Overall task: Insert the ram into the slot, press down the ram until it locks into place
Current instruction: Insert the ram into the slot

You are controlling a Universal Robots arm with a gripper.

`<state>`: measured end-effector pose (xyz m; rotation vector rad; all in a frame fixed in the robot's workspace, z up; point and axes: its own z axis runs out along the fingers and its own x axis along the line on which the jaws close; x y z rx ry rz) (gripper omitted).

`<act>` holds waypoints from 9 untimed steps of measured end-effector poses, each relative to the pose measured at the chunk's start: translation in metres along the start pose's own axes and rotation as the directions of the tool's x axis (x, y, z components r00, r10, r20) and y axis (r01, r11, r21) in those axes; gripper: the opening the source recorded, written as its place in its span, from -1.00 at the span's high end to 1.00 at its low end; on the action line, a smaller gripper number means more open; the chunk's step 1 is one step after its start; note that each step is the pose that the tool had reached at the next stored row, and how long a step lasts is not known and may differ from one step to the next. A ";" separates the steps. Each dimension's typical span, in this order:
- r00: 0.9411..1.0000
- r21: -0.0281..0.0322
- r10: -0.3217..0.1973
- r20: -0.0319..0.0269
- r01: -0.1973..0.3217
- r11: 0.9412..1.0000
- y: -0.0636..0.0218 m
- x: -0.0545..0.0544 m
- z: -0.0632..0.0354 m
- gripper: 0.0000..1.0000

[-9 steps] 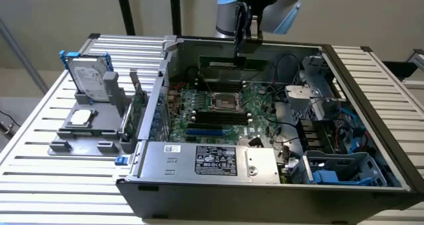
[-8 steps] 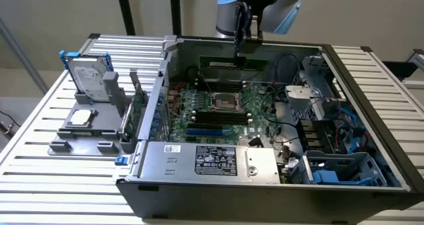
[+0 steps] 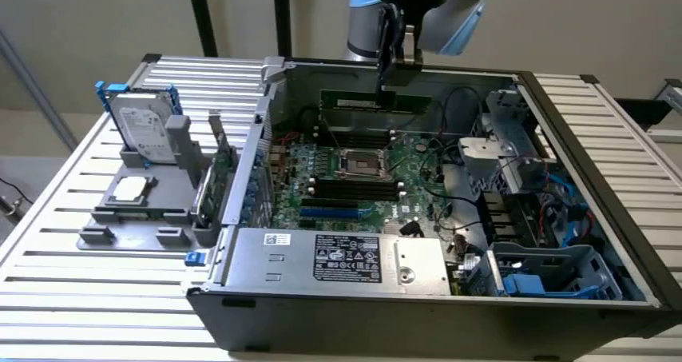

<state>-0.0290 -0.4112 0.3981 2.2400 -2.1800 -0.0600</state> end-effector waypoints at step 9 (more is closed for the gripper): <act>1.000 0.000 0.000 0.000 0.000 1.000 -0.0007 0.000 0.0090 0.73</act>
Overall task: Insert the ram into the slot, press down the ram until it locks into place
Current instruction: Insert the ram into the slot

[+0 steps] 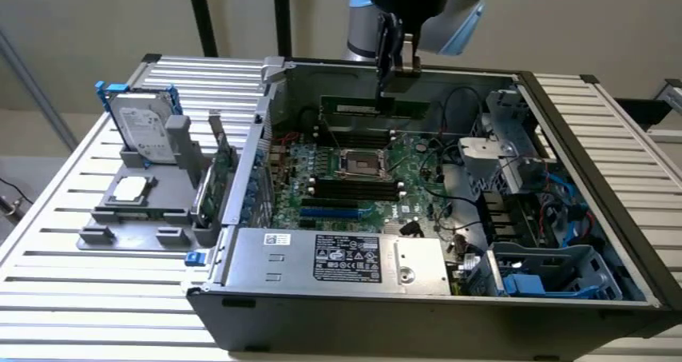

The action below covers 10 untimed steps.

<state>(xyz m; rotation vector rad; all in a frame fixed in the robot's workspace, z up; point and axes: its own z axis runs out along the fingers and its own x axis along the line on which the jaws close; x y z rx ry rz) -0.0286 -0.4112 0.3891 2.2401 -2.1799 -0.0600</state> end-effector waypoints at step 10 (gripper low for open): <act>1.000 0.000 0.000 0.000 0.000 1.000 -0.0038 0.000 0.0182 0.73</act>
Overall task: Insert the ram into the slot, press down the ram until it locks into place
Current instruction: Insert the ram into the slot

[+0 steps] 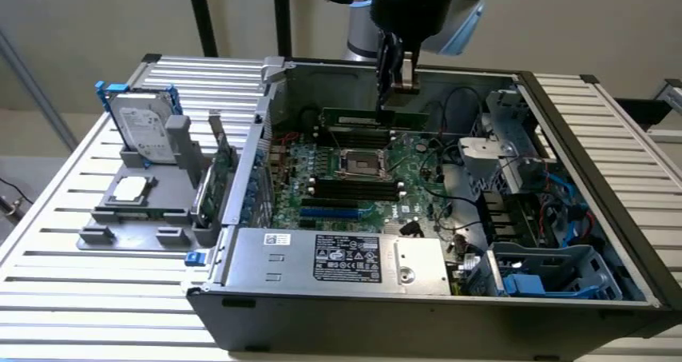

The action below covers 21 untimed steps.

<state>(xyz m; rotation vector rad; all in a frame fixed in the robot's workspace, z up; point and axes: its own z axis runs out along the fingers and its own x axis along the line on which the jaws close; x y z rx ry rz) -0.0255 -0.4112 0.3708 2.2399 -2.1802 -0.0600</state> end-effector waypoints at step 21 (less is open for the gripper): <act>1.000 0.000 0.002 0.000 -0.002 1.000 -0.0015 0.003 0.0380 0.73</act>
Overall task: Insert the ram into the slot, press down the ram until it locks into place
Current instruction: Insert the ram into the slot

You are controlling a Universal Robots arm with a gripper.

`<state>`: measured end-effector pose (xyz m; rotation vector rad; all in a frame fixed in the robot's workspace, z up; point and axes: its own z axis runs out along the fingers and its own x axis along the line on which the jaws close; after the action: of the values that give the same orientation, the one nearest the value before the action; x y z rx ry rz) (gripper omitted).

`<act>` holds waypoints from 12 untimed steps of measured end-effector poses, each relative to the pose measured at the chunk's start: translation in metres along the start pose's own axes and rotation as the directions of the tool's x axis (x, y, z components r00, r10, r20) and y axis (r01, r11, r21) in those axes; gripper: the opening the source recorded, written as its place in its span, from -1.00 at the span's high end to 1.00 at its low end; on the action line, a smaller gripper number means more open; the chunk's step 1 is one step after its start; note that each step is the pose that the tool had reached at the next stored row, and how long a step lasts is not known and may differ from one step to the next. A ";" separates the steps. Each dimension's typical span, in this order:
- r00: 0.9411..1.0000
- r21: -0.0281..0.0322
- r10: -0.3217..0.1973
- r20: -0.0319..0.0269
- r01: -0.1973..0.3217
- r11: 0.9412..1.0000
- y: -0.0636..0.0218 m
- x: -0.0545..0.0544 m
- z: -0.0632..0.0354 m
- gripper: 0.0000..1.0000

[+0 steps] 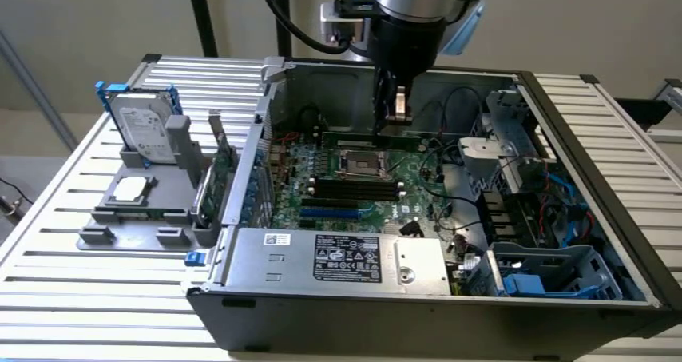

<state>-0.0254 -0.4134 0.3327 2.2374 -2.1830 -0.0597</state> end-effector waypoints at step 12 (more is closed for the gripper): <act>1.000 0.000 0.001 0.000 -0.001 1.000 -0.0006 0.002 0.0218 0.73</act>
<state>-0.0255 -0.4156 0.3109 2.2359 -2.1845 -0.0599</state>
